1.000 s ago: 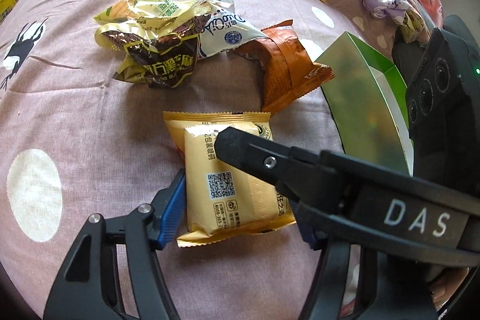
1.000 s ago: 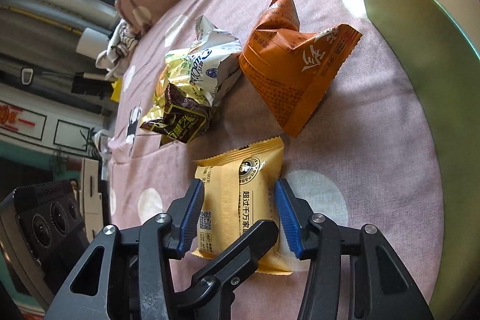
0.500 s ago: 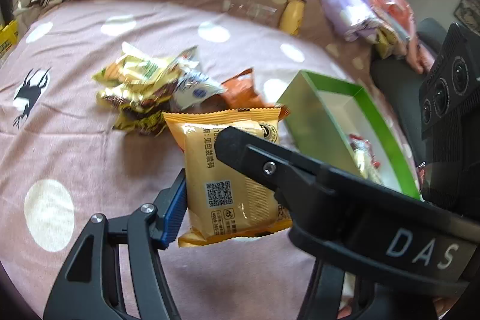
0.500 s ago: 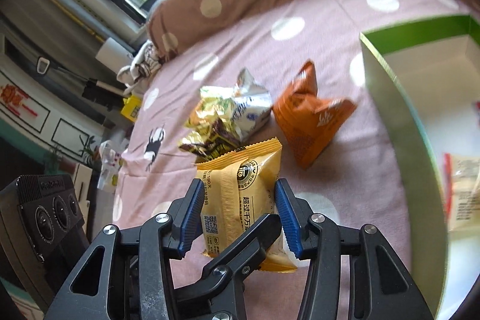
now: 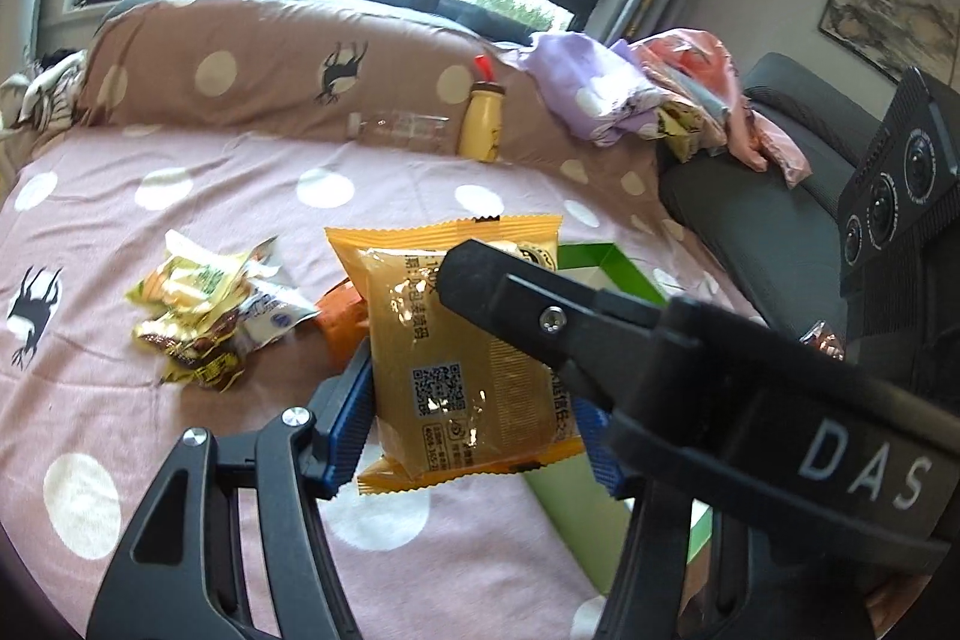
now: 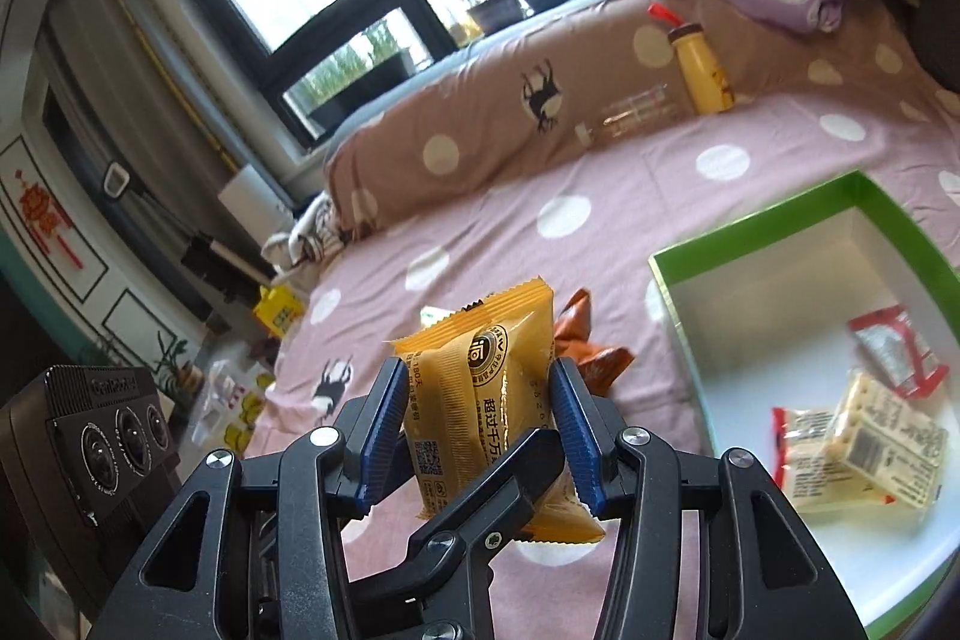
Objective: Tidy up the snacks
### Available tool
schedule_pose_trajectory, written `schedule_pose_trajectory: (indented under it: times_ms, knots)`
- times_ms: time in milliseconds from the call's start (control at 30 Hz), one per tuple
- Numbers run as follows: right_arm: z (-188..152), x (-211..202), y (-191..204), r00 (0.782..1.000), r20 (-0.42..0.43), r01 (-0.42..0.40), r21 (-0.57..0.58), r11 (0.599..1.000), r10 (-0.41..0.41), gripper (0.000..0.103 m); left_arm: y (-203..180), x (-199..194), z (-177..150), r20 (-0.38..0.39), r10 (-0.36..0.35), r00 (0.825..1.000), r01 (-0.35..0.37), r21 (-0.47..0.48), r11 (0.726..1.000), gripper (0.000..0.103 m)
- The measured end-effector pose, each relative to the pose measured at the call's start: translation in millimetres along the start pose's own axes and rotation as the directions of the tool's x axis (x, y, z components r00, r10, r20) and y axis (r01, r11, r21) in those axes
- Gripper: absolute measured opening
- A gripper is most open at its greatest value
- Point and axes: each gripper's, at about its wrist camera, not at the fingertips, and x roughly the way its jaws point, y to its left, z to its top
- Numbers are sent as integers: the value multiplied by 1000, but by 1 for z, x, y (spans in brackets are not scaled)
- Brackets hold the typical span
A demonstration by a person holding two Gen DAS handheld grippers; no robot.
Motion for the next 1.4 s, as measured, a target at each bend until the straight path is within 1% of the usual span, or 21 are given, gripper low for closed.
schedule_pose_trajectory:
  times_ms: [100, 300, 633, 767, 933, 1200, 1400]
  knots:
    - [6, -13, -14, 999, 40, 6, 37, 999, -8, 52, -15, 4, 4, -2, -24, 1000, 24, 30, 999, 59]
    - [13, -29, -45, 996, 84, 24, 122, 992, -34, 52, -42, 27, 11, -38, -65, 997, 68, 74, 995, 59]
    - [19, -44, -90, 992, 99, 51, 246, 968, -77, 52, -76, 60, 10, -102, -120, 988, 131, 114, 985, 59]
    - [19, -45, -102, 991, 90, 74, 274, 959, -102, 52, -84, 71, 8, -129, -127, 984, 143, 121, 982, 59]
    - [18, -48, -115, 990, 84, 82, 306, 948, -112, 52, -89, 79, 6, -153, -147, 977, 165, 113, 980, 59]
    - [16, -49, -125, 987, 69, 112, 334, 936, -143, 52, -96, 89, 4, -183, -160, 970, 184, 117, 976, 59]
    - [15, -48, -131, 982, 43, 157, 349, 924, -184, 52, -97, 99, 1, -218, -185, 958, 209, 92, 974, 59]
